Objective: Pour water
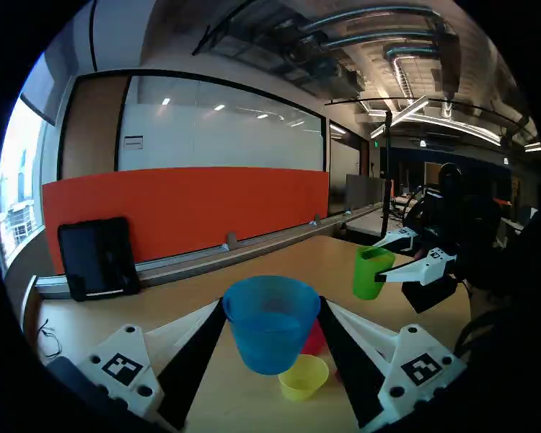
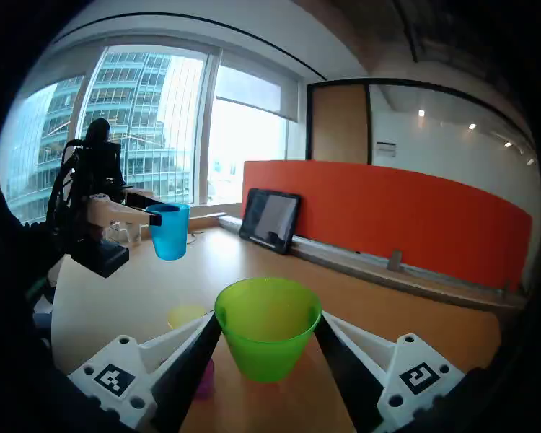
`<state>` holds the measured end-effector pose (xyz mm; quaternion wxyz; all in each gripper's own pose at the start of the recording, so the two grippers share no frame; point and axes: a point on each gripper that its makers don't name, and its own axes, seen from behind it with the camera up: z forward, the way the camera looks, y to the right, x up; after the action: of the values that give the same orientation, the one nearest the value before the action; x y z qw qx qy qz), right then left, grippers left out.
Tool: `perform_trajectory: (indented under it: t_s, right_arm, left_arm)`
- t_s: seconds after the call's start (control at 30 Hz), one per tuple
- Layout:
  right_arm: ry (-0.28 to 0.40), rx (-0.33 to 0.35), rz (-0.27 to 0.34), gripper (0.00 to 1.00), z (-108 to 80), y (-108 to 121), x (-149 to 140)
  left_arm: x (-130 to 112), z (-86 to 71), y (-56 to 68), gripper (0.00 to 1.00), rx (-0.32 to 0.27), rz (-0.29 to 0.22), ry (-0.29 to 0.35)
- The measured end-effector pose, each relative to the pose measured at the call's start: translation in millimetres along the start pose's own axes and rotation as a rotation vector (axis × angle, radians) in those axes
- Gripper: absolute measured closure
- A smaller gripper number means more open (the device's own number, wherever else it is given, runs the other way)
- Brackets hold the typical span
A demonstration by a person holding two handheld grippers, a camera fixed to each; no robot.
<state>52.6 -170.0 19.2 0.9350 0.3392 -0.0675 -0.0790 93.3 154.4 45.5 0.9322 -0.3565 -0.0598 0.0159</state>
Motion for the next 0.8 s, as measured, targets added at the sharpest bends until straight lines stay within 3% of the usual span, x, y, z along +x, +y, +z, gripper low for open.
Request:
perform_trajectory:
  t_s: [0.8]
  right_arm:
    - [0.101,0.019,0.004,0.08,3.4,-14,43]
  left_arm:
    - [10,-0.1,4.4,0.11,-0.010,0.016,0.031]
